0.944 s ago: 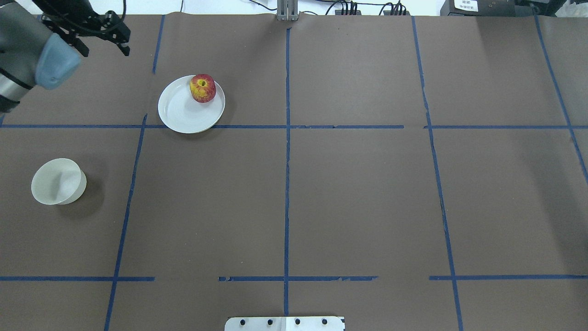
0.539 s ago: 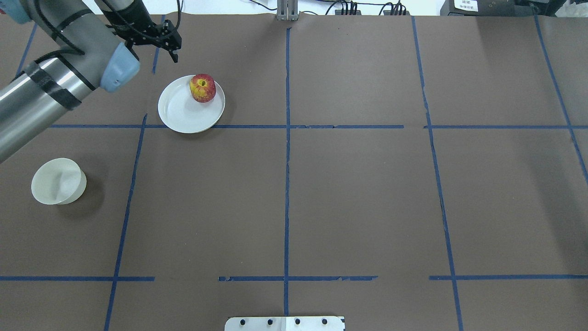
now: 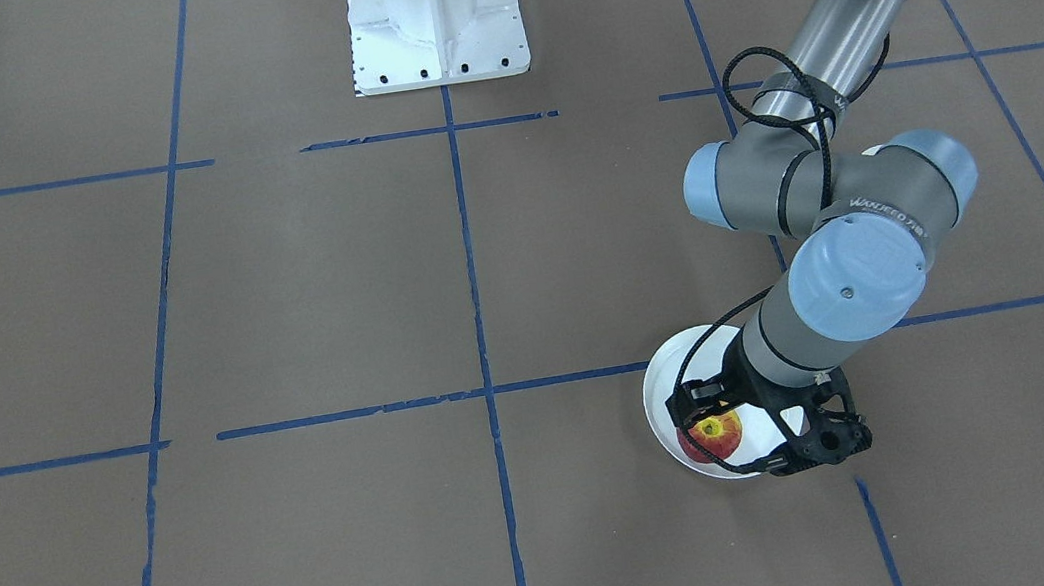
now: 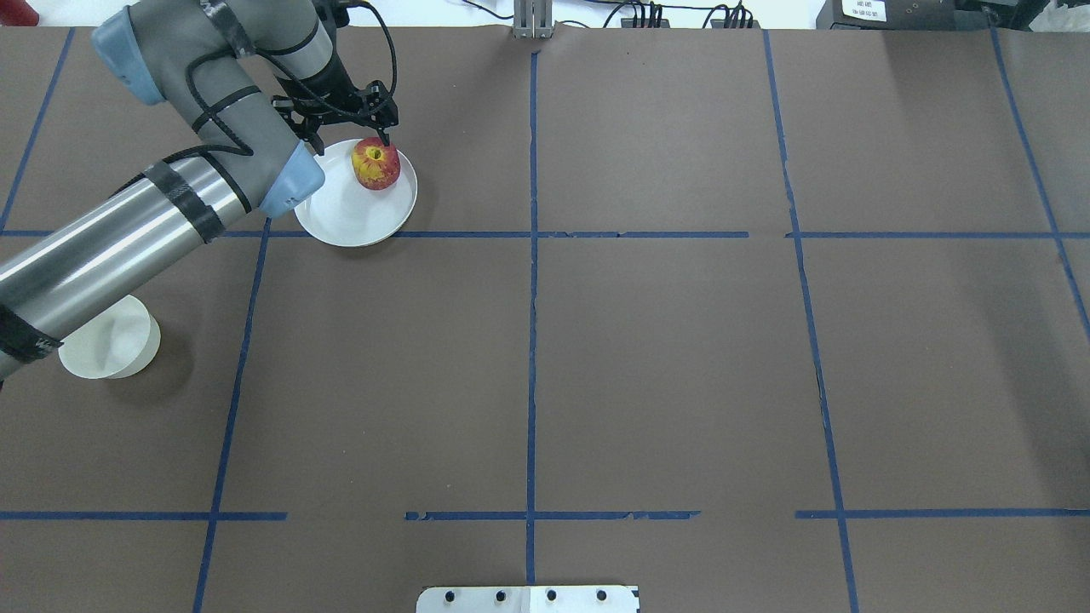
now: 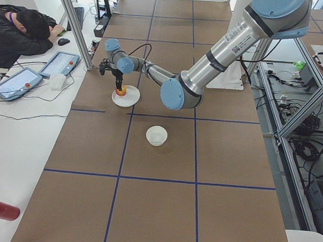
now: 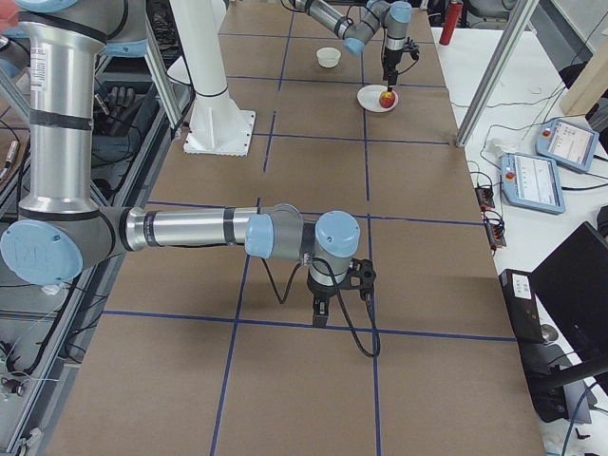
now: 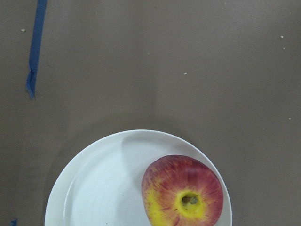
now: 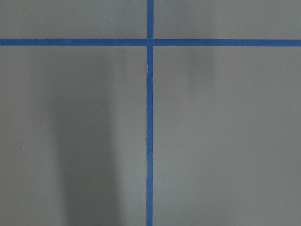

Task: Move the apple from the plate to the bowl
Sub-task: 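Lower the left gripper and close it around the apple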

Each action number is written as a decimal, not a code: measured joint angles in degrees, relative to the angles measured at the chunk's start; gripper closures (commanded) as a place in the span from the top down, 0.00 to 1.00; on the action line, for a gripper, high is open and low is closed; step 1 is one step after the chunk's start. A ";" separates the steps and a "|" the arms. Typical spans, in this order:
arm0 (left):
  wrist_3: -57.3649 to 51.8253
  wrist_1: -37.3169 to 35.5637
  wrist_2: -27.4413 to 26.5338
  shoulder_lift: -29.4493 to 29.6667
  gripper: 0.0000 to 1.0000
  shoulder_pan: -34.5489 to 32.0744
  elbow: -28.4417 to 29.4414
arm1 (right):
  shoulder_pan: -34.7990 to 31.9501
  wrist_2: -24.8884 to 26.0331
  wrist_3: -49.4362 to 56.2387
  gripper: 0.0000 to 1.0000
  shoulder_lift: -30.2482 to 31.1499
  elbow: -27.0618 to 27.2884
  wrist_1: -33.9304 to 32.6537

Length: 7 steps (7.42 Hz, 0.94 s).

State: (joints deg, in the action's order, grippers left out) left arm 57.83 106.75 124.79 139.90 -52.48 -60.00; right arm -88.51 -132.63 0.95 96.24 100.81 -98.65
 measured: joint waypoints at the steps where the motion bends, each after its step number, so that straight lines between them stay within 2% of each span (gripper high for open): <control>1: 0.77 1.52 -1.22 0.85 1.00 0.65 1.96 | 0.00 0.00 -0.02 1.00 0.00 0.00 0.00; 7: 1.58 5.49 -3.29 1.14 1.00 3.04 5.75 | -0.01 0.00 -0.06 1.00 0.00 0.00 0.02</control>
State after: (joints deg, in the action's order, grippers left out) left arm 59.41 112.25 121.51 141.04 -49.45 -54.25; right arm -88.52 -132.63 0.89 96.24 100.81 -98.63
